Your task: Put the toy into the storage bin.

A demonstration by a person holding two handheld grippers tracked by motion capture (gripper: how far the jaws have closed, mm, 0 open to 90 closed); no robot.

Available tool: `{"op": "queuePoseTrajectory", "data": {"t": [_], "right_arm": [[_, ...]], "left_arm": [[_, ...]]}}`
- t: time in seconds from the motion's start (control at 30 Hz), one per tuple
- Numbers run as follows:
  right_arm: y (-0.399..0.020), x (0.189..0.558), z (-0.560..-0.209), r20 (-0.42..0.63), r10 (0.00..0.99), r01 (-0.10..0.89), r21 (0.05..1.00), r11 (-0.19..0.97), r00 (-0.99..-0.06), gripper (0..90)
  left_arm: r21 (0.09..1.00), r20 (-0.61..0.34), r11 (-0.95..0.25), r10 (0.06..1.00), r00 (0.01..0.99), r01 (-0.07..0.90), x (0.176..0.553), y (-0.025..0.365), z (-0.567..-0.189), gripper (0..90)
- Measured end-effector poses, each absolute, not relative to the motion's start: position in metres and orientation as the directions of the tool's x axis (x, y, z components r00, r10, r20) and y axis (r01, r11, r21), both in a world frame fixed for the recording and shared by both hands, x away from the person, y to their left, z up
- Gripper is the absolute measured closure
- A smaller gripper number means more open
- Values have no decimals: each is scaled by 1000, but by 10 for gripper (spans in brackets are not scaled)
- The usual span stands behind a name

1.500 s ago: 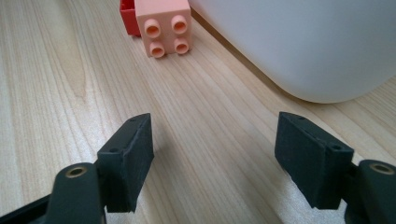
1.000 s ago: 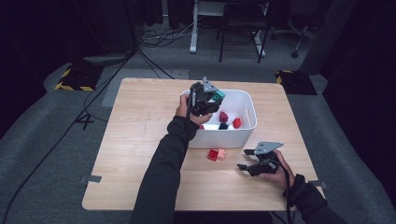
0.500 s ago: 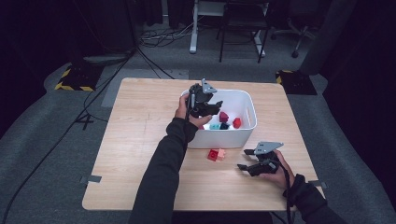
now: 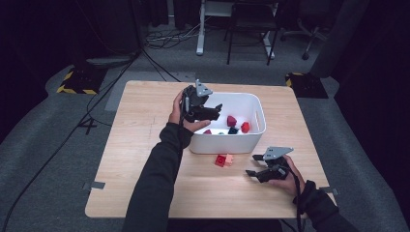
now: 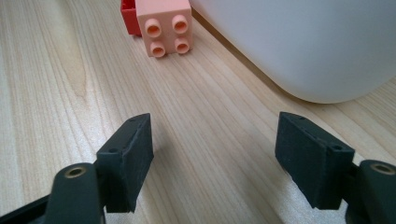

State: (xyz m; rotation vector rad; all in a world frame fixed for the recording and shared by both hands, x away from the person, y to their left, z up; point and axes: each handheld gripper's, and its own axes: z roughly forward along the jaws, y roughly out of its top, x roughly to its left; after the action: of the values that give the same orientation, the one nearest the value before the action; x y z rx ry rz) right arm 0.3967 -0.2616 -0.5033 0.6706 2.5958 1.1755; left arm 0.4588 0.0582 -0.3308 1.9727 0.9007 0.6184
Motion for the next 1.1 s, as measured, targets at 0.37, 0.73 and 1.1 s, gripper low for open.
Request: {"op": "queuePoseTrajectory", "data": {"t": [0.37, 0.73, 1.1], "right_arm": [[-261, 397, -503, -4, 488, 319, 752, 577, -873, 280], [-261, 396, -503, -3, 490, 322, 751, 576, -872, 280], [-262, 396, -503, -3, 490, 322, 751, 576, -872, 279]], "left_arm": [[861, 87, -349, 819, 567, 371, 447, 103, -327, 161], [848, 88, -328, 862, 500, 417, 443, 139, -343, 161], [788, 83, -351, 875, 477, 506, 429, 161, -389, 163]]}}
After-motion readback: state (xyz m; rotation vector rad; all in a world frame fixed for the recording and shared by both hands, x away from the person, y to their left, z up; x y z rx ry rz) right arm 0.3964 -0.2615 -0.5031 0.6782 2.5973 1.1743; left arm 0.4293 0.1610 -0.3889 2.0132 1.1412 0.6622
